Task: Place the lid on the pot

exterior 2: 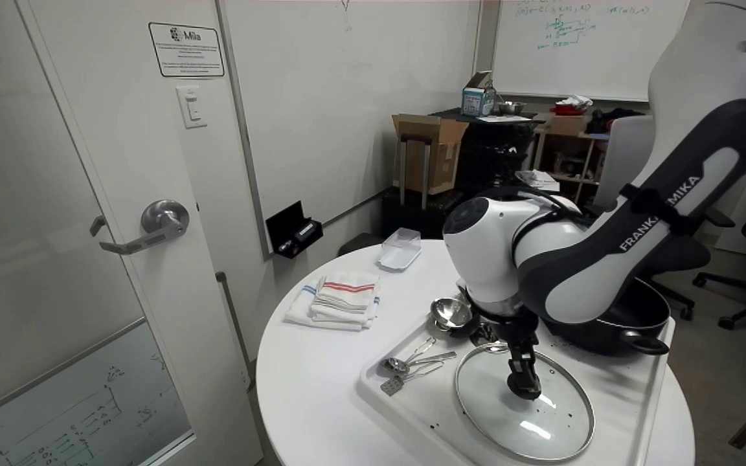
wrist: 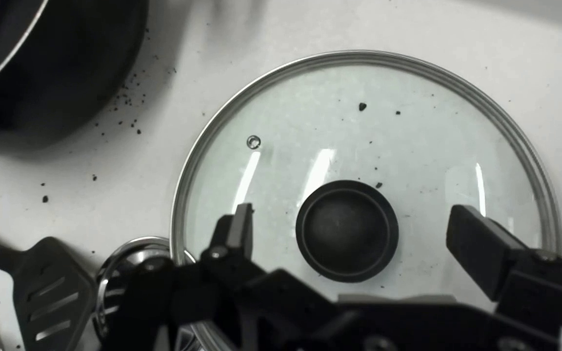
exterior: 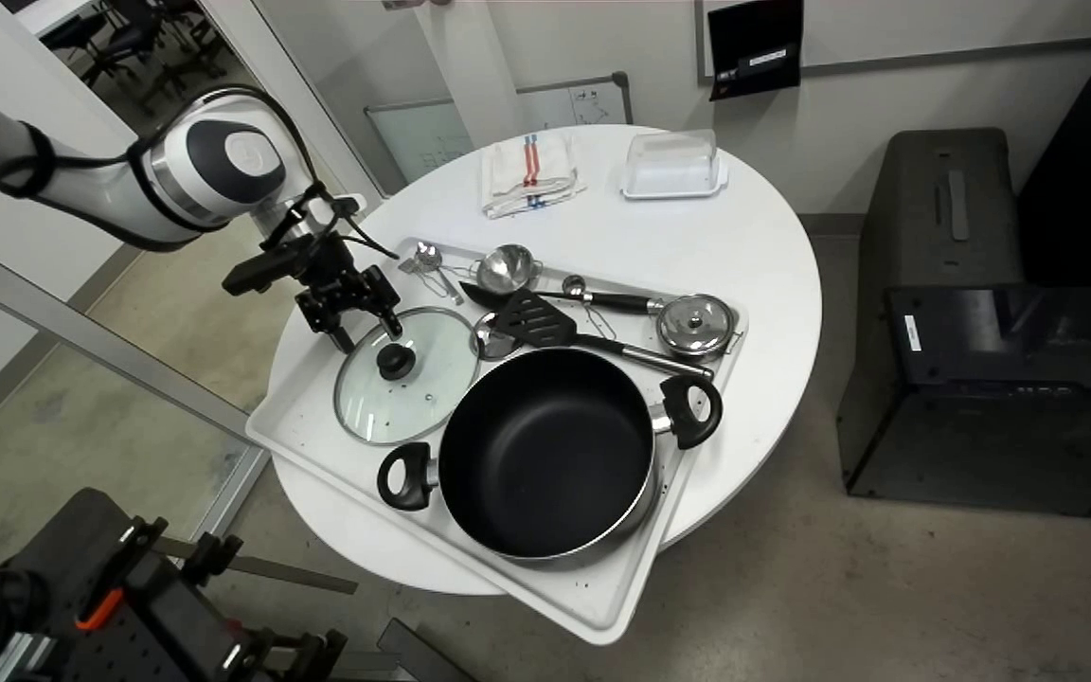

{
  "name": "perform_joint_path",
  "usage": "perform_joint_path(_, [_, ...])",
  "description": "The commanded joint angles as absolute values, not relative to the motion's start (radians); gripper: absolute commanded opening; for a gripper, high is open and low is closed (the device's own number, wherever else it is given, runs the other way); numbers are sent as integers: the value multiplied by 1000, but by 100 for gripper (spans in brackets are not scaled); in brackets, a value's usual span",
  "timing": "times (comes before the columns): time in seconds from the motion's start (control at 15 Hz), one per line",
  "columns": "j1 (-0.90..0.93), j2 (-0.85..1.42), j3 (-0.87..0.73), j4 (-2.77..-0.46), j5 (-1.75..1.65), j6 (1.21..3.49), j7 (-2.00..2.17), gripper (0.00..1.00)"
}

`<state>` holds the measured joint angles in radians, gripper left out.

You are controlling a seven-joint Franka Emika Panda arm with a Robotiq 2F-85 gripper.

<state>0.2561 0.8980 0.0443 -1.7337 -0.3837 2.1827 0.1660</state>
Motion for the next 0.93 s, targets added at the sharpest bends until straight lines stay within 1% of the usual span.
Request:
perform_joint_path(0.0, [264, 945, 28, -1691, -381, 2202, 113, 100])
perform_joint_path(0.87, [233, 1007, 39, -1643, -327, 2242, 74, 100])
